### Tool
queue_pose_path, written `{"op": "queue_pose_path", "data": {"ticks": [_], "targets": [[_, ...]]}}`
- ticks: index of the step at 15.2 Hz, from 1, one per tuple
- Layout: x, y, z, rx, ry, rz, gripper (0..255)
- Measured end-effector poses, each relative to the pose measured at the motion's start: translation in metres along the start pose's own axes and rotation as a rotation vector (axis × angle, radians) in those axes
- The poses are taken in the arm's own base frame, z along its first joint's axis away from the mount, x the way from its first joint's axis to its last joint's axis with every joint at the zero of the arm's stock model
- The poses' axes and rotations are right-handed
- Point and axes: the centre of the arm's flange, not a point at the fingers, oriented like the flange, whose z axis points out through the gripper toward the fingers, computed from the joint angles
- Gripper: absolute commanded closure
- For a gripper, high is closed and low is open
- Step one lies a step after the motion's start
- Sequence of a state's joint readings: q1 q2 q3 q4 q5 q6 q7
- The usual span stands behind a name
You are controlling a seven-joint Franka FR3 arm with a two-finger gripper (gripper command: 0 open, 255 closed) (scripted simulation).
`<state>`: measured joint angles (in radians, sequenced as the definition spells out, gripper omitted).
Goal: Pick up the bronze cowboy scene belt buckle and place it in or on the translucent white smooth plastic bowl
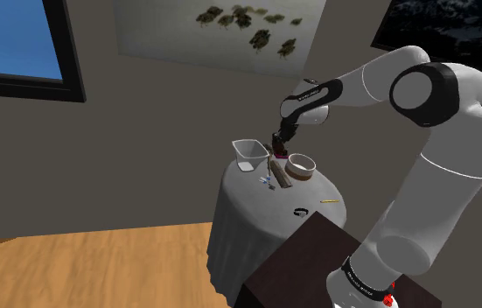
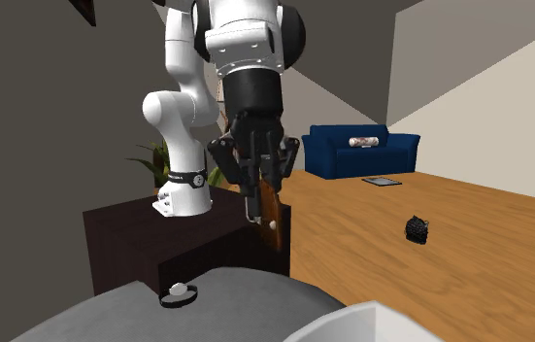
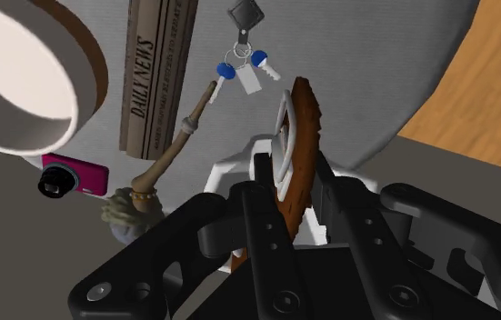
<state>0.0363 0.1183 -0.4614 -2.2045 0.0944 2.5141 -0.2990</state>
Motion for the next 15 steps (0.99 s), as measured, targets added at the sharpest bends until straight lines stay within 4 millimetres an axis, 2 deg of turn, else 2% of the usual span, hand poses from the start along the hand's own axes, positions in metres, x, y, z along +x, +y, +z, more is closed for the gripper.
{"op": "queue_pose_path", "data": {"ticks": [2, 6, 11, 13, 15], "targets": [[0.025, -0.004, 0.01, 0.0, 0.001, 0.0, 255], [0.08, -0.008, 0.014, 0.0, 0.001, 0.0, 255], [0.144, -0.015, 0.03, 0.0, 0.001, 0.001, 255], [0.154, -0.015, 0.036, 0.001, 0.001, 0.0, 255], [0.156, -0.016, 0.046, 0.001, 0.0, 0.0, 255]]}}
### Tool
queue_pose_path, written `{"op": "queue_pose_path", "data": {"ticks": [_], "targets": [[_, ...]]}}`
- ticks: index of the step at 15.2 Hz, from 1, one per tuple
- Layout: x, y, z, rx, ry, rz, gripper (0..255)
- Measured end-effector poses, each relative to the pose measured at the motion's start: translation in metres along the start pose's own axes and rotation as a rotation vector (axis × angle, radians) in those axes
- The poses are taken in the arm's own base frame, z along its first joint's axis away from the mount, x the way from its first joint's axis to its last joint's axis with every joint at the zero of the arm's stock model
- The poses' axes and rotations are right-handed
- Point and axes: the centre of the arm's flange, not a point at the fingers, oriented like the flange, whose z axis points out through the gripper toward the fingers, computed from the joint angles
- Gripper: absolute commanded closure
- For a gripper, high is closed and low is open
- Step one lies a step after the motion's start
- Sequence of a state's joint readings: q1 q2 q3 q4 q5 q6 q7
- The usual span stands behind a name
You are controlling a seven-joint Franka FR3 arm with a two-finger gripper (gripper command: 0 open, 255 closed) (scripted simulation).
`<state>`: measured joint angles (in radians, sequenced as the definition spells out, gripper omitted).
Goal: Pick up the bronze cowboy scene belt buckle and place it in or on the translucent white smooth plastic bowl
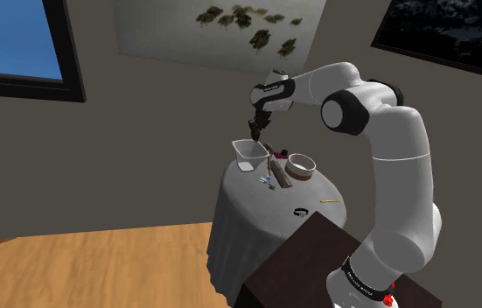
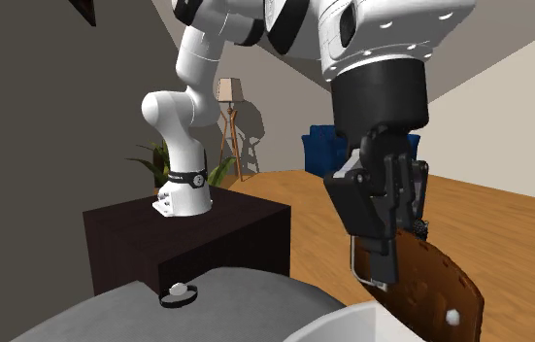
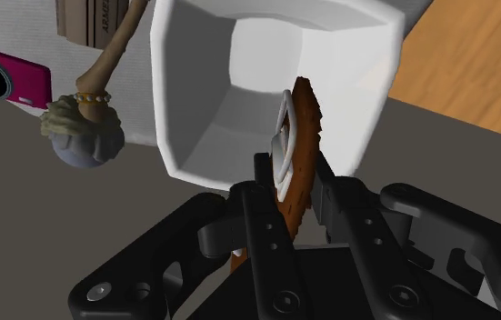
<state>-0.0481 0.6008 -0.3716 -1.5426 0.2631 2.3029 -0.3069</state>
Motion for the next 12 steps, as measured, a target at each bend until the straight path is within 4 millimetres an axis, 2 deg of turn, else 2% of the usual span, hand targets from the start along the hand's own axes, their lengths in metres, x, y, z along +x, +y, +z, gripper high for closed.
{"op": "queue_pose_path", "data": {"ticks": [12], "targets": [[-0.011, -0.002, 0.061, 0.0, -0.001, 0.0, 255]]}}
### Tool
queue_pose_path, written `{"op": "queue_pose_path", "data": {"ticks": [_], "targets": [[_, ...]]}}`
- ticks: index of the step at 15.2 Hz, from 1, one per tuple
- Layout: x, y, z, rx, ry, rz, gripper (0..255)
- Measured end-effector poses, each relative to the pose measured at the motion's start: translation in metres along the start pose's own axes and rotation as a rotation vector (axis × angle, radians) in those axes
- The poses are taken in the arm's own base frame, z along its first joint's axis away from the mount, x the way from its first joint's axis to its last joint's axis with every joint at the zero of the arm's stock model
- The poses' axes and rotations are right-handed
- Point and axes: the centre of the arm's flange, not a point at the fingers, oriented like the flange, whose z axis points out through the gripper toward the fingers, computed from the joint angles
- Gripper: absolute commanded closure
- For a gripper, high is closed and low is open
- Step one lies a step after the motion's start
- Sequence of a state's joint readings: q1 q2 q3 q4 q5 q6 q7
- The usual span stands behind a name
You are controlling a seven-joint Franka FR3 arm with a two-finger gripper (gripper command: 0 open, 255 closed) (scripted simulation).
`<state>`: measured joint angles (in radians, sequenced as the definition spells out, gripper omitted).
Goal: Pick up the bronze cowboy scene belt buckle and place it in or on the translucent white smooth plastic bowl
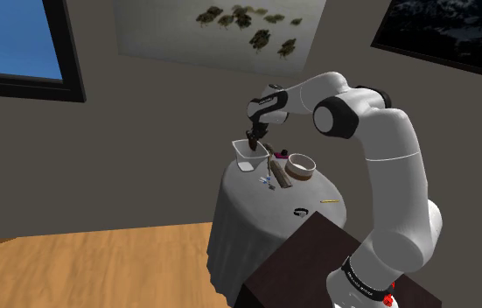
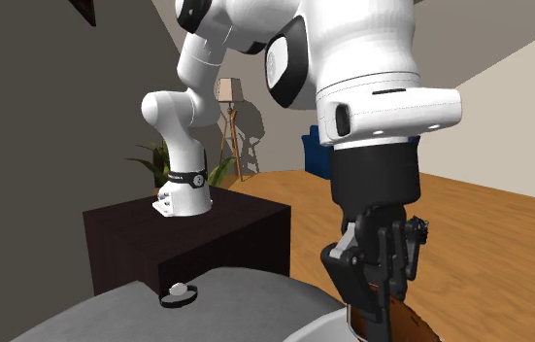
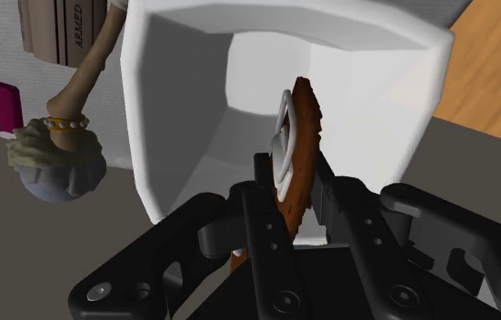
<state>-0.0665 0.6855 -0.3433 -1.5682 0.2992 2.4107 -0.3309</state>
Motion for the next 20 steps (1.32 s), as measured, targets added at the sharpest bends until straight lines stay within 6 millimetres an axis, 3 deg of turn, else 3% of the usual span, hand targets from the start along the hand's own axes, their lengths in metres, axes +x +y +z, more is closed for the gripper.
{"op": "queue_pose_path", "data": {"ticks": [6, 7, 13, 17, 20], "targets": [[0.0, 0.0, 0.002, 0.0, 0.001, 0.0, 255], [0.0, 0.0, 0.002, 0.0, 0.001, 0.0, 0], [0.0, 0.0, 0.002, 0.0, 0.001, 0.0, 0], [-0.001, -0.002, -0.038, 0.0, 0.002, 0.0, 0], [0.0, -0.001, -0.047, 0.0, 0.001, 0.0, 0]]}}
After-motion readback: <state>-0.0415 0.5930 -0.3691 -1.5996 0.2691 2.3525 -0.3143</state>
